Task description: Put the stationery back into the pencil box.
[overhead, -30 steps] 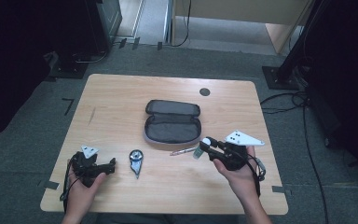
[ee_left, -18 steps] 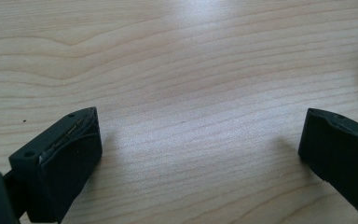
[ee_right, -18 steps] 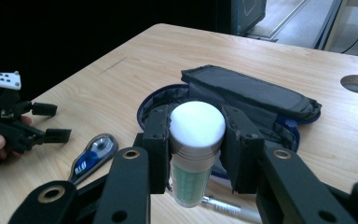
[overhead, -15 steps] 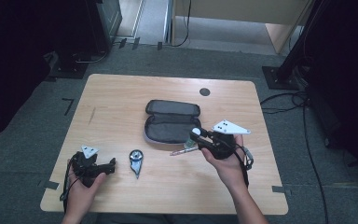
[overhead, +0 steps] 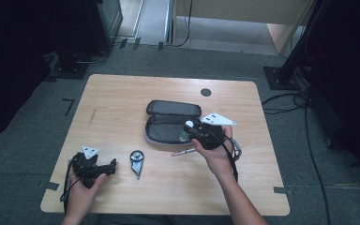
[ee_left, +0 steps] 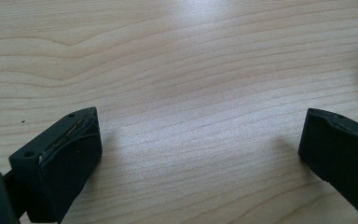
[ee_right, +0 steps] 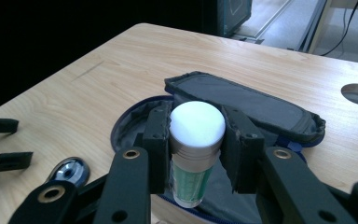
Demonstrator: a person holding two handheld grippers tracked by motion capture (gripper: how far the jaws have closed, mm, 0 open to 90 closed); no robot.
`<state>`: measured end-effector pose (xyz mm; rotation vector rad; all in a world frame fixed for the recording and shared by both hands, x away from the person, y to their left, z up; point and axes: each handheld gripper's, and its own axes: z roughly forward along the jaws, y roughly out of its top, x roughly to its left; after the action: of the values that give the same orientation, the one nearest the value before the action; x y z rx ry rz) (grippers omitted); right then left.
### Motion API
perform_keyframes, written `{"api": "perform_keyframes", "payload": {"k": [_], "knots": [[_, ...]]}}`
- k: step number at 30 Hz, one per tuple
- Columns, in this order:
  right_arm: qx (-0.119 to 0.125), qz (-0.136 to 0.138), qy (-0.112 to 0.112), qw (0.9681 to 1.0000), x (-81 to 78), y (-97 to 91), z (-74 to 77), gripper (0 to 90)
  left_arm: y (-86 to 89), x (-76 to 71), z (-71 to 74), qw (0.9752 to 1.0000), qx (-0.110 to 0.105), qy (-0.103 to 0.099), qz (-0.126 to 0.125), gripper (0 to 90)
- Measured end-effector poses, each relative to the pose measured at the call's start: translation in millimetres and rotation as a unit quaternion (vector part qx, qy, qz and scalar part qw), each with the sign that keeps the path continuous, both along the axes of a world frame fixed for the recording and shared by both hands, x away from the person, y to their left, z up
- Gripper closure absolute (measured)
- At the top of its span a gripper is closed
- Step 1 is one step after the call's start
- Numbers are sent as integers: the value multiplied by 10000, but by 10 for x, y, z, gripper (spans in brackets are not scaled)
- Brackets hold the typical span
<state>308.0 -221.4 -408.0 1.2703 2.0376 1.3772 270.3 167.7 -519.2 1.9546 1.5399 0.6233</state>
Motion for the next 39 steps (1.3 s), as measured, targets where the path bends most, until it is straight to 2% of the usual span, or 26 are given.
{"api": "perform_keyframes", "payload": {"k": [5, 11, 14, 18, 25, 28, 30, 35, 38, 39], "knots": [[-41, -108, 58, 9999, 104, 62, -79, 656, -3, 1, -1, 10000, -8, -8, -10, 0], [-75, -262, 20, 9996, 231, 141, -147, 656, -2, -1, 2, 10000, 4, 11, -31, 0], [-183, -226, -80, 9995, 289, 195, -195, 655, -2, -1, 2, 10000, -1, 10, -32, 0], [-179, -218, 18, 9996, 372, 272, -273, 656, -3, -1, 1, 10000, -6, 10, -37, 0], [-274, -299, -79, 9991, 489, 397, -383, 655, -3, 0, 0, 10000, -4, 4, -49, 0], [-261, -208, -81, 9994, 528, 437, -422, 655, -4, 0, 0, 10000, -6, 4, -56, 0], [-336, -183, -179, 9991, 552, 460, -450, 655, -5, 0, 0, 10000, -9, 3, -60, 0], [-284, -182, -145, 9993, 612, 464, -520, 655, -5, 0, 0, 10000, -10, 4, -66, 0], [-378, -125, -108, 9991, 633, 443, -566, 655, -6, 0, -1, 10000, -14, 4, -66, 0], [-304, -116, -127, 9994, 632, 428, -578, 655, -6, 0, -1, 10000, -16, 4, -66, 0]]}}
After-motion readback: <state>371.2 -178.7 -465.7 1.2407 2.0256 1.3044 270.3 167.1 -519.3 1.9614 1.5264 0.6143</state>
